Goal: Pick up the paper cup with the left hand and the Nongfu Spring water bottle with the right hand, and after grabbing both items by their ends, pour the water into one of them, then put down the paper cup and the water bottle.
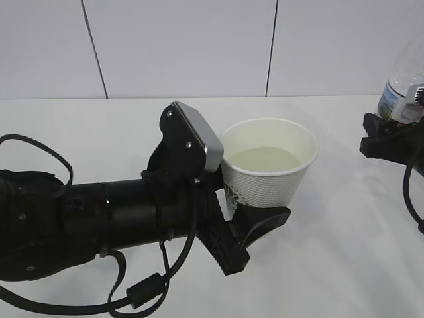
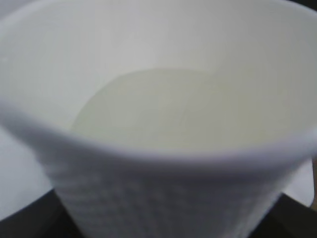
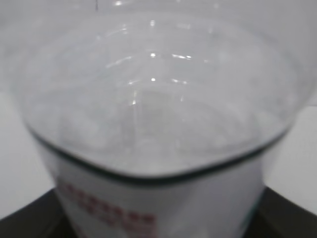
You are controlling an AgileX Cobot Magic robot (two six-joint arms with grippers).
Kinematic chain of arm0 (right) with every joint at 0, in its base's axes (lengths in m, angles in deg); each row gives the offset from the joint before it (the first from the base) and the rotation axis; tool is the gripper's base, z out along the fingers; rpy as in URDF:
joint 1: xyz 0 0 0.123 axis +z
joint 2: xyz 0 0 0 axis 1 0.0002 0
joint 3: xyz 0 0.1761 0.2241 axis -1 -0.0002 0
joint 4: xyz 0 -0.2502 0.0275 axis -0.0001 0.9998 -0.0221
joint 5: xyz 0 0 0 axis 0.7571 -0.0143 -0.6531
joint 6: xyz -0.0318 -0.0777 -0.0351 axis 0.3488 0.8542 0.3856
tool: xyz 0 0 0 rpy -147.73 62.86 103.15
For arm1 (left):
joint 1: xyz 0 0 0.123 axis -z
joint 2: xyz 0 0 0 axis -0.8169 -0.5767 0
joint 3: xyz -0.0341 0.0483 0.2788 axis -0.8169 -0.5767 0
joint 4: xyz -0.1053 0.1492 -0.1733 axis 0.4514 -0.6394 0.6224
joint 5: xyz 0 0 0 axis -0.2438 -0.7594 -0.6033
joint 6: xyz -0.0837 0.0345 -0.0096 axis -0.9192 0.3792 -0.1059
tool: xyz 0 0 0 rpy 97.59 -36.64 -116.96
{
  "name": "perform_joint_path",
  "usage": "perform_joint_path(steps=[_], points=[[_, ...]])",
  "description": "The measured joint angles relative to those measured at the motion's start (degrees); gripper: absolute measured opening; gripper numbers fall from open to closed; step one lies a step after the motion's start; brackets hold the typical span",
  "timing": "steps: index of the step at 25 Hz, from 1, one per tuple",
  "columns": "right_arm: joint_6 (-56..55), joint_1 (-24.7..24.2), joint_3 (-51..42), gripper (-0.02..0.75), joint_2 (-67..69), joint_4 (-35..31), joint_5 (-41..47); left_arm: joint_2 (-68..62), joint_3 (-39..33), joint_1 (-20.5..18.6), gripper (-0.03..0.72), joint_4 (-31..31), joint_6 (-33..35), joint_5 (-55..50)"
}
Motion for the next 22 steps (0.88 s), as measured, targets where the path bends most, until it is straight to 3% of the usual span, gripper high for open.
perform_joint_path(steps=[22], points=[[0.61, 0.0, 5.89, 0.484, 9.24, -0.11, -4.6, 0.0, 0.0, 0.0, 0.54, 0.0, 0.0, -0.1]])
